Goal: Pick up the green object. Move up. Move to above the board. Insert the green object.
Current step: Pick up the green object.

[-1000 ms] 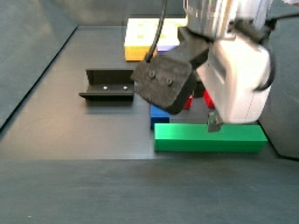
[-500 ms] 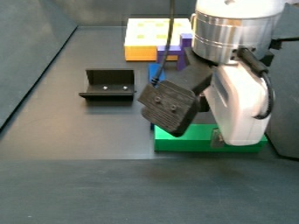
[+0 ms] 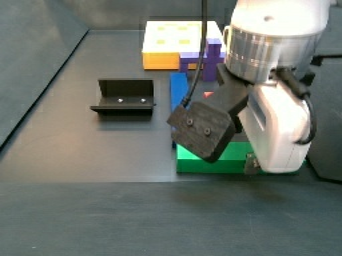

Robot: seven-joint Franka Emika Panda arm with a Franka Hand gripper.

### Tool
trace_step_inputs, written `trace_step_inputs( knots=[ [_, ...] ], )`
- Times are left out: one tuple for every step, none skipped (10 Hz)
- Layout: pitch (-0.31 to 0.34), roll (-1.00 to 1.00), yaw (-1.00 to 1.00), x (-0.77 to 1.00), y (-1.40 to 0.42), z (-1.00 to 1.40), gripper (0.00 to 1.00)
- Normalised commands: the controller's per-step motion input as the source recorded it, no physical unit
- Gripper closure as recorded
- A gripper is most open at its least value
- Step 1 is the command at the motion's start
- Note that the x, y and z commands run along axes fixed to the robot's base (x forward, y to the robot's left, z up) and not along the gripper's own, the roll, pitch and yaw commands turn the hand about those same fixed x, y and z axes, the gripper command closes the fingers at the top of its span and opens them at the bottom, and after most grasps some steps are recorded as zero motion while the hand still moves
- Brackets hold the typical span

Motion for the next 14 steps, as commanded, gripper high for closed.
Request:
trace_step_inputs(
  knots=[
    [-0.113,-0.14,-0.01,0.0,0.07,-0.11,0.0],
    [-0.044,-0.06,0.0,0.0,0.0,-0.03,0.0],
    [0.0,0.0,0.0,0.0,0.0,0.0,0.0],
    [0.0,0.0,0.0,0.0,0.0,0.0,1.0],
    [0.0,0.0,0.0,0.0,0.0,0.0,1.0],
    [0.0,0.0,0.0,0.0,0.0,0.0,1.0],
    [0.0,0.0,0.0,0.0,0.0,0.0,1.0],
    [0.0,0.0,0.0,0.0,0.0,0.0,1.0],
    [0.0,0.0,0.0,0.0,0.0,0.0,1.0],
    [0.0,0.0,0.0,0.0,0.0,0.0,1.0],
    [0.0,0.0,0.0,0.0,0.0,0.0,1.0],
    [0.0,0.0,0.0,0.0,0.0,0.0,1.0],
    [0.0,0.0,0.0,0.0,0.0,0.0,1.0],
    [0.0,0.0,0.0,0.0,0.0,0.0,1.0]
  ],
)
